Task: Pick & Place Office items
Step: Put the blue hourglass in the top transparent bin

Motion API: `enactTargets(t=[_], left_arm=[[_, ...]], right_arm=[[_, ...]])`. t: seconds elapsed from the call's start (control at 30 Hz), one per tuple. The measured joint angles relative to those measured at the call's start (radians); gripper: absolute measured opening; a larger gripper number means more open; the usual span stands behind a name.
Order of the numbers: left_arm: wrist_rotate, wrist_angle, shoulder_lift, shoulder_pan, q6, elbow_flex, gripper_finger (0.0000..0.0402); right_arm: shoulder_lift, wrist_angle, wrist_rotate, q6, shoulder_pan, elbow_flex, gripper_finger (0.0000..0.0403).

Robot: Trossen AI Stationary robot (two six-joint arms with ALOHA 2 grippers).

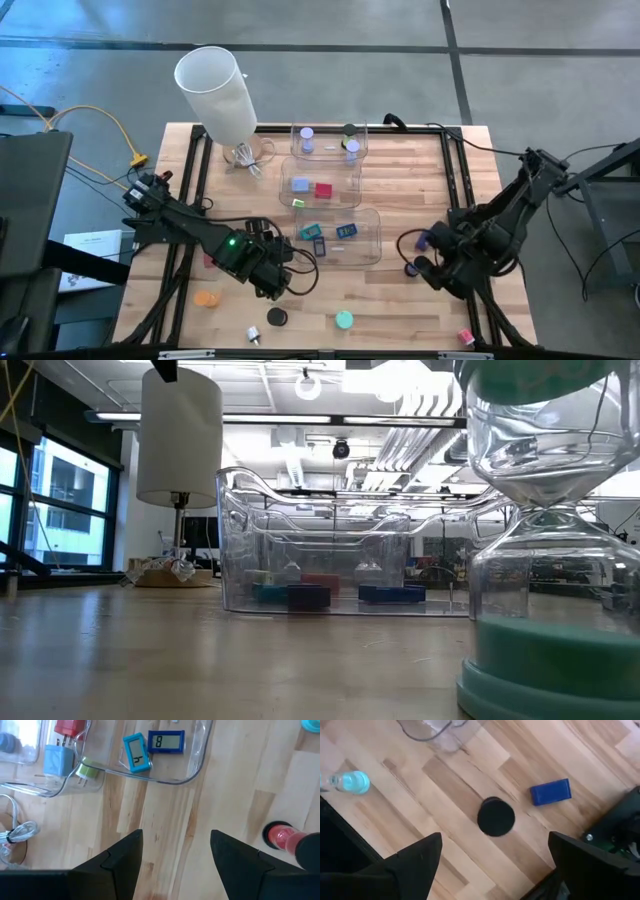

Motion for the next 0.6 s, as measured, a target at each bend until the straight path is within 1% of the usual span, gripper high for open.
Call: enactTargets(t=[0.2, 0.4, 0.5, 0.6], left_arm=[[0.001, 0.0, 0.0, -0.001, 0.0, -0.002, 0.0223], [0.001, 0.0, 0.0, -0.001, 0.0, -0.002, 0.0223], [0.0, -0.001, 0.0, -0.001, 0.0, -0.002, 0.0223], [0.0, -0.001, 0.0, -0.001, 0.0, -0.002, 0.0223]], right_arm=[[0.008, 0.008, -0.004, -0.046, -0.055, -0.006, 0.0354], [0.01, 0.036, -0.062, -0.05, -0.087, -0.109, 0.0354], [0.01, 0.09, -0.049, -0.056, -0.095, -0.158, 0.0354], [0.01, 0.166, -0.053, -0.096, -0.103, -0.202, 0.0354]])
